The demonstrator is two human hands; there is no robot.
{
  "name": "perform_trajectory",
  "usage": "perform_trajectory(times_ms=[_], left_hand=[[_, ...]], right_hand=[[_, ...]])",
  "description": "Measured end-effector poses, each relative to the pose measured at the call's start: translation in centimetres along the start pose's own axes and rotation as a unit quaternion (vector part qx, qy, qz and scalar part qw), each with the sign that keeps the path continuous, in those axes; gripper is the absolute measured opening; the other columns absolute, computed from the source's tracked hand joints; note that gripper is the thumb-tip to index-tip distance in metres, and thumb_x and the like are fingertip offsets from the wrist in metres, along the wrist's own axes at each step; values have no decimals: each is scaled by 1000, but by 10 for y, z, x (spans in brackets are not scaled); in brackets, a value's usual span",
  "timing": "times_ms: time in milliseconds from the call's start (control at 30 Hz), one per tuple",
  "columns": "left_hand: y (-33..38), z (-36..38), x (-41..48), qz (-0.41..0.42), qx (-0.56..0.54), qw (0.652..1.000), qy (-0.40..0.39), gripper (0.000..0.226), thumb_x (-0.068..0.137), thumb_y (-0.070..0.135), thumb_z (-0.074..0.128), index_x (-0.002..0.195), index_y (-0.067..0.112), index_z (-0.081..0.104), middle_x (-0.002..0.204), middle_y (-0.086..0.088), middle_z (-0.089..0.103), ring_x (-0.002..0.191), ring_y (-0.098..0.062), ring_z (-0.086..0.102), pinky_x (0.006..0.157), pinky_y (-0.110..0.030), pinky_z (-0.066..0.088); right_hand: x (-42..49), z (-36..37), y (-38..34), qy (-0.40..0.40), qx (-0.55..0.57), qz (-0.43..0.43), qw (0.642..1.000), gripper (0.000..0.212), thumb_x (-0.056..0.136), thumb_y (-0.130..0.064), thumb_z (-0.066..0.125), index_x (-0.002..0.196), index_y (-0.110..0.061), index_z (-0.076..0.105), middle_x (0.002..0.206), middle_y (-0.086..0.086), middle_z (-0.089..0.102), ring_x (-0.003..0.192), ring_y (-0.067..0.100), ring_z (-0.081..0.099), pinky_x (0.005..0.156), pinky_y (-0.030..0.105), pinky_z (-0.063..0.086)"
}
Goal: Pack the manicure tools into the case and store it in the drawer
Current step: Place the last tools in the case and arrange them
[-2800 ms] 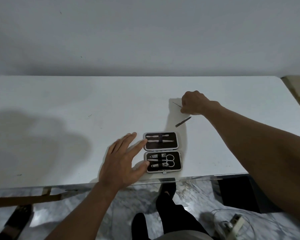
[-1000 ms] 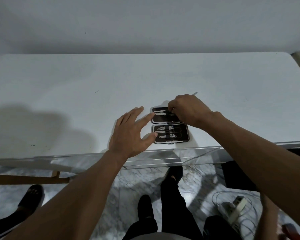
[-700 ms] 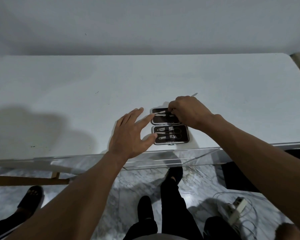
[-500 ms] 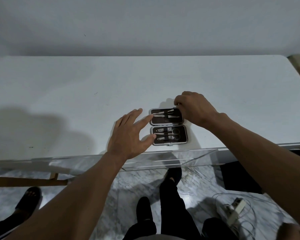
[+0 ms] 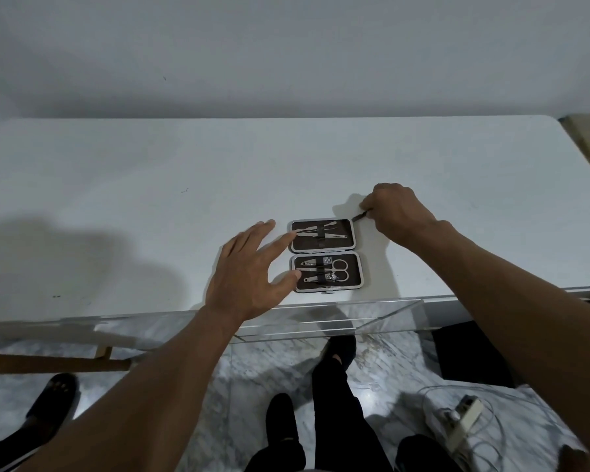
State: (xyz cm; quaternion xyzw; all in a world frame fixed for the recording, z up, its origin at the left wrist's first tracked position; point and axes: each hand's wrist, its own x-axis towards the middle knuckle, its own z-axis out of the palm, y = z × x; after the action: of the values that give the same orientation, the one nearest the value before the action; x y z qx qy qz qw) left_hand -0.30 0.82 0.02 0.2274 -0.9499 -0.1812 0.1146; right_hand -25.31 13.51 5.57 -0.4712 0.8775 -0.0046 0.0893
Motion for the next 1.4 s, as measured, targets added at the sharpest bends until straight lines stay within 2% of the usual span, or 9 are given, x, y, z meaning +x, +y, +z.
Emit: perform_trajectory(times_ms=[133, 500, 700, 1067, 1167, 1233, 1300, 1400], left_hand=[[1, 0, 0, -1, 3, 1000, 1, 64, 82, 61, 45, 141, 37, 45, 152, 1, 41, 141, -19, 32, 113, -41, 28], [-1, 2, 1, -3, 5, 1000, -1, 64, 82, 61, 48, 142, 38, 43, 153, 2, 39, 142, -17, 31, 113, -41, 27], [-1, 1, 1, -1, 4, 1000, -1, 64, 83, 60, 48, 142, 38, 43, 153, 1, 39, 142, -17, 31, 113, -41, 27], [0, 1, 0, -5, 6, 1000, -4, 64, 83, 62, 46, 142, 39, 43, 153, 2, 39, 142, -17, 31, 114, -40, 26], [0, 0, 0, -4, 5, 1000, -5, 65, 83, 63, 45, 142, 39, 43, 153, 2, 39, 142, -17, 31, 114, -39, 25], [0, 0, 1, -3, 5, 1000, -4, 65, 83, 63, 44, 142, 38, 43, 152, 2, 39, 142, -17, 31, 114, -40, 25], [0, 0, 1, -3, 3, 1000, -4, 64, 83, 62, 45, 142, 38, 44, 152, 1, 40, 142, -17, 31, 114, -40, 26], [1, 0, 1, -2, 2, 1000, -2, 64, 83, 61, 46, 142, 37, 44, 152, 1, 40, 141, -18, 32, 113, -41, 27]], right_hand=[[6, -7, -2, -20, 10, 16, 1000, 17, 81, 1, 61, 94, -2, 71, 98, 20, 69, 91, 40, 63, 81, 43, 56], [19, -21, -4, -81, 51, 50, 994, 11, 75, 0, 60, 80, -9, 66, 90, 17, 67, 82, 36, 65, 76, 45, 59], [20, -20, -7, -99, 87, 74, 988, 11, 76, -3, 63, 85, -1, 67, 88, 19, 70, 84, 36, 67, 75, 42, 59], [13, -14, -10, -96, 106, 92, 985, 13, 77, -6, 66, 89, -2, 68, 92, 18, 69, 87, 35, 66, 74, 39, 57], [10, -14, -3, -86, 104, 79, 988, 15, 77, -2, 61, 89, -7, 68, 94, 14, 69, 86, 33, 64, 68, 34, 55], [7, -15, -1, -90, 101, 52, 989, 22, 77, -3, 62, 94, -15, 67, 89, 3, 63, 82, 26, 58, 58, 26, 44], [5, -16, -2, -92, 108, 33, 989, 22, 79, -7, 66, 96, -20, 67, 81, -4, 55, 81, 23, 55, 60, 25, 39], [9, -12, -3, -71, 99, 39, 992, 13, 81, -9, 66, 89, -18, 70, 81, 2, 65, 81, 24, 63, 66, 27, 42]])
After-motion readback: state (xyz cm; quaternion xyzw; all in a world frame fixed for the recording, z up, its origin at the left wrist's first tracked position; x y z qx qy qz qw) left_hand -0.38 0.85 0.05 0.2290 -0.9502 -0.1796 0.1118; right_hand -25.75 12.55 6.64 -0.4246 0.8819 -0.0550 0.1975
